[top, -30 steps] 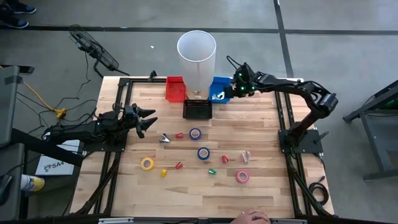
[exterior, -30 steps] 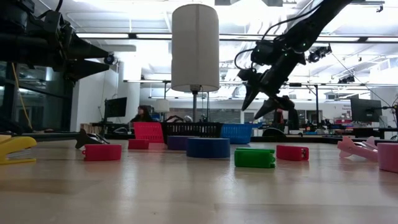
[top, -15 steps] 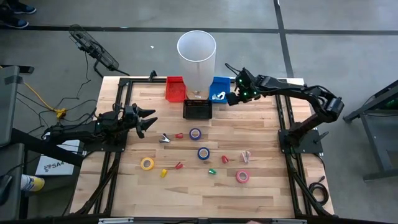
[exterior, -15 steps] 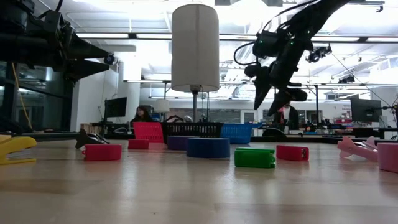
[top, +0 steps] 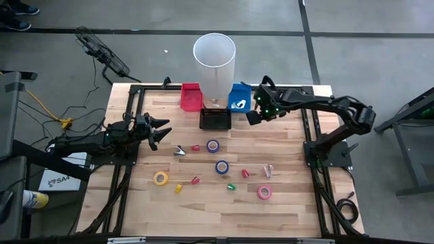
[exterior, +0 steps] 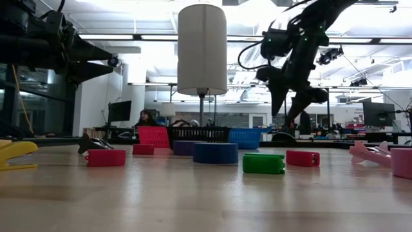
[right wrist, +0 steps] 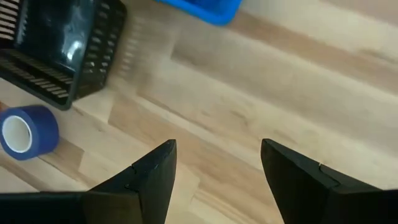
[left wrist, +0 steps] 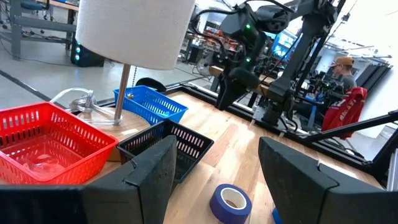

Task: Pick and place Stapler, Stapler remover, tape
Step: Put the pink staple remover into the blue bin

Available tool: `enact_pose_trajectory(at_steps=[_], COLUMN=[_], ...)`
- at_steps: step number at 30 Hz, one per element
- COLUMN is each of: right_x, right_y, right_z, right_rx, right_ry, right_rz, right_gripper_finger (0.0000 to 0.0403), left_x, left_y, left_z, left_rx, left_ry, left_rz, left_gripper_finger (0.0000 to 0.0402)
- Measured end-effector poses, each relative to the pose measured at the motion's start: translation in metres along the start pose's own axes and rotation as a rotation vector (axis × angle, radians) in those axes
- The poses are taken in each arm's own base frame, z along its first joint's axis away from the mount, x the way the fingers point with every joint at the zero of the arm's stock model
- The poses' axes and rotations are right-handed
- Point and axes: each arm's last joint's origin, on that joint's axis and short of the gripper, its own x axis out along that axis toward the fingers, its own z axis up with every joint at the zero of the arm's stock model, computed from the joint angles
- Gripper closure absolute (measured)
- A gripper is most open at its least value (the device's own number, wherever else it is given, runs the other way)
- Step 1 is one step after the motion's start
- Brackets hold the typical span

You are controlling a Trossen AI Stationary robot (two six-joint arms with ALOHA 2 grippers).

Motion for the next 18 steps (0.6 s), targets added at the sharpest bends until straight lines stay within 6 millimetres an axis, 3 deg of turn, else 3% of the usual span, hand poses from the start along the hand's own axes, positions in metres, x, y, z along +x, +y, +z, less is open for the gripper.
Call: enact_pose_trajectory(at_steps=[18], right_x=[0.019], right_y=[0.013], right_z=[-0.054], right_rx=[0.069], right_ry=[0.133], right_rz=[-0.078], right_gripper_finger=[0.0178], left_x=[0.000], left_y=[0.000], left_z=[0.000], left_rx=[0.000], left_ry=[0.000], left_rz=[-0.001], left_gripper_finger=[0.0176])
